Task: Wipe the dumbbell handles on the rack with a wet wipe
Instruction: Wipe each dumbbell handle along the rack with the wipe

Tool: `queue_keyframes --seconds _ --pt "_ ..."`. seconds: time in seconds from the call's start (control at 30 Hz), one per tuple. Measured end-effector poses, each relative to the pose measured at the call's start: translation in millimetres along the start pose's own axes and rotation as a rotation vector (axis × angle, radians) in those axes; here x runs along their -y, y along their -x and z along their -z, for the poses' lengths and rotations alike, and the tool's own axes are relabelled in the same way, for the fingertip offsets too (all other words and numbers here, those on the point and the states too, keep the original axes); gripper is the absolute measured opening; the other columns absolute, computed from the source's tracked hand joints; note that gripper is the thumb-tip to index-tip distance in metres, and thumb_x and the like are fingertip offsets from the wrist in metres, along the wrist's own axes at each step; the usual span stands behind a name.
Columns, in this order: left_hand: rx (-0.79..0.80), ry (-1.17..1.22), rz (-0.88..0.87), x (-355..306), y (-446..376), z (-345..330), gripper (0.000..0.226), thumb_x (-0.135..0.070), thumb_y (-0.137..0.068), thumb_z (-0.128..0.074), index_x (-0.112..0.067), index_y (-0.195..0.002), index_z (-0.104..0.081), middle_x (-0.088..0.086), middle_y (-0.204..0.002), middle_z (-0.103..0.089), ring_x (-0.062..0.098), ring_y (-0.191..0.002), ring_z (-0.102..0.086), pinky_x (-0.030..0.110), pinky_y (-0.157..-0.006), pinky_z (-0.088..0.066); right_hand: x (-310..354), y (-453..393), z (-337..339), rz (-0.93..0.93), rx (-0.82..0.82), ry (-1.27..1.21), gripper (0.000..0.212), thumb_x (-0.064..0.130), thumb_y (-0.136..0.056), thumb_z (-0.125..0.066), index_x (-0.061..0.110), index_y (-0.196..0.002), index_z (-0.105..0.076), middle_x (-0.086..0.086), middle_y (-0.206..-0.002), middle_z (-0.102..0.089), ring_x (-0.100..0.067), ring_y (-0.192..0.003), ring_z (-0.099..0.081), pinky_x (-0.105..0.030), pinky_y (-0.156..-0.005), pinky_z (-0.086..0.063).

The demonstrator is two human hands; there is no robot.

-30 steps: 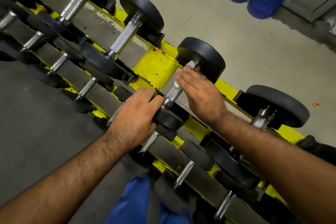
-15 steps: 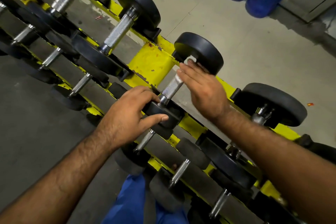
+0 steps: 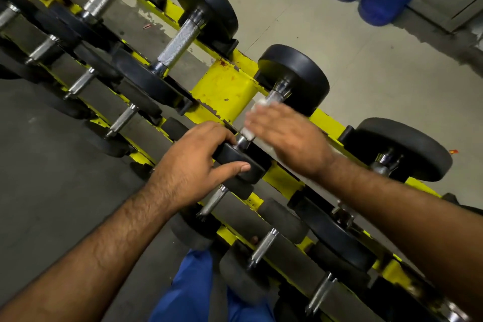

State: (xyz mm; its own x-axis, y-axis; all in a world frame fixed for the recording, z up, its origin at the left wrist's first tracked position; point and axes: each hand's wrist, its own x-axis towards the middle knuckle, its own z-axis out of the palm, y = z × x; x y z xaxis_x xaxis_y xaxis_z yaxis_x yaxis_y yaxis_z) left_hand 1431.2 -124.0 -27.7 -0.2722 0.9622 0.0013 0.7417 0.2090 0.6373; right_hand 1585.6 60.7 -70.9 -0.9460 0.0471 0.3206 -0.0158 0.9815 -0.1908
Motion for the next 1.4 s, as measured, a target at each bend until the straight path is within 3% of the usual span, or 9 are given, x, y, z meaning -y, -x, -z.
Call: queue_keyframes --seconds 0.1,0.23,0.37,0.5,0.57,0.63,0.77,1.03,1.4 --pt "-0.044 0.032 0.014 0 4 -2 0.048 -0.063 -0.078 -0.063 -0.022 -0.103 -0.059 -0.008 -0.101 -0.057 0.012 -0.095 -0.055 0.032 -0.082 -0.048 3 -5 -3 -0.158 -0.053 0.017 0.036 0.003 -0.101 -0.040 -0.001 -0.129 -0.062 -0.018 -0.136 -0.059 -0.034 -0.131 -0.052 -0.053 -0.110 -0.040" --pt "-0.130 0.108 0.001 -2 8 -6 0.049 -0.054 -0.077 -0.069 -0.015 -0.104 -0.060 -0.003 -0.108 -0.060 0.014 -0.107 -0.056 0.025 -0.089 -0.044 16 -5 -3 0.106 0.091 -0.016 0.034 0.016 -0.104 -0.044 0.003 -0.128 -0.065 -0.014 -0.133 -0.063 -0.031 -0.128 -0.056 -0.048 -0.112 -0.039" --pt "-0.176 0.204 0.016 2 11 -4 0.037 -0.043 -0.080 -0.071 -0.018 -0.105 -0.061 -0.006 -0.110 -0.060 0.013 -0.111 -0.057 0.025 -0.092 -0.045 2 -13 5 -0.136 -0.006 0.061 0.032 0.002 -0.096 -0.053 0.005 -0.126 -0.066 -0.012 -0.131 -0.064 -0.032 -0.127 -0.056 -0.048 -0.111 -0.039" --pt "-0.155 0.261 -0.009 8 11 -3 0.036 -0.041 -0.081 -0.070 -0.018 -0.107 -0.064 -0.007 -0.115 -0.063 0.009 -0.118 -0.057 0.027 -0.099 -0.046 17 -8 1 0.071 0.173 0.009 0.035 0.010 -0.097 -0.056 0.007 -0.131 -0.063 -0.010 -0.136 -0.061 -0.028 -0.131 -0.054 -0.049 -0.113 -0.037" --pt "-0.132 0.315 0.020 14 9 0 0.034 -0.041 -0.080 -0.070 -0.020 -0.107 -0.066 -0.008 -0.115 -0.064 0.006 -0.120 -0.056 0.029 -0.100 -0.047 -4 -14 10 -0.047 0.103 0.061 0.035 0.004 -0.096 -0.052 0.008 -0.128 -0.066 -0.009 -0.133 -0.063 -0.027 -0.130 -0.055 -0.049 -0.112 -0.038" --pt "-0.113 0.349 0.042 20 6 4 0.034 -0.043 -0.080 -0.070 -0.022 -0.106 -0.068 -0.009 -0.112 -0.066 0.006 -0.115 -0.059 0.032 -0.097 -0.049 -2 -21 12 -0.206 0.047 0.089 0.034 -0.002 -0.092 -0.053 0.004 -0.122 -0.068 -0.012 -0.128 -0.066 -0.030 -0.126 -0.057 -0.048 -0.112 -0.038" --pt "-0.046 0.315 0.036 21 0 11 0.041 -0.052 -0.077 -0.067 -0.022 -0.106 -0.069 -0.011 -0.107 -0.067 0.007 -0.104 -0.061 0.035 -0.088 -0.051 22 -19 9 0.000 0.206 0.019 0.032 0.012 -0.097 -0.049 0.005 -0.121 -0.068 -0.011 -0.125 -0.067 -0.029 -0.122 -0.059 -0.045 -0.114 -0.035" --pt "-0.015 0.276 0.002 16 0 11 0.041 -0.055 -0.080 -0.061 -0.021 -0.103 -0.065 -0.010 -0.101 -0.062 0.011 -0.096 -0.059 0.037 -0.083 -0.051 30 -19 16 -0.002 0.334 0.071 0.037 0.016 -0.097 -0.046 0.006 -0.127 -0.064 -0.013 -0.130 -0.064 -0.030 -0.126 -0.057 -0.046 -0.115 -0.034" --pt "0.036 0.220 0.020 15 -4 15 0.034 -0.049 -0.080 -0.074 -0.023 -0.100 -0.063 -0.009 -0.099 -0.059 0.011 -0.095 -0.053 0.028 -0.080 -0.047 16 -59 39 -0.328 0.429 0.186 0.036 0.019 -0.089 -0.042 0.008 -0.107 -0.072 -0.011 -0.108 -0.070 -0.030 -0.108 -0.064 -0.046 -0.103 -0.047"
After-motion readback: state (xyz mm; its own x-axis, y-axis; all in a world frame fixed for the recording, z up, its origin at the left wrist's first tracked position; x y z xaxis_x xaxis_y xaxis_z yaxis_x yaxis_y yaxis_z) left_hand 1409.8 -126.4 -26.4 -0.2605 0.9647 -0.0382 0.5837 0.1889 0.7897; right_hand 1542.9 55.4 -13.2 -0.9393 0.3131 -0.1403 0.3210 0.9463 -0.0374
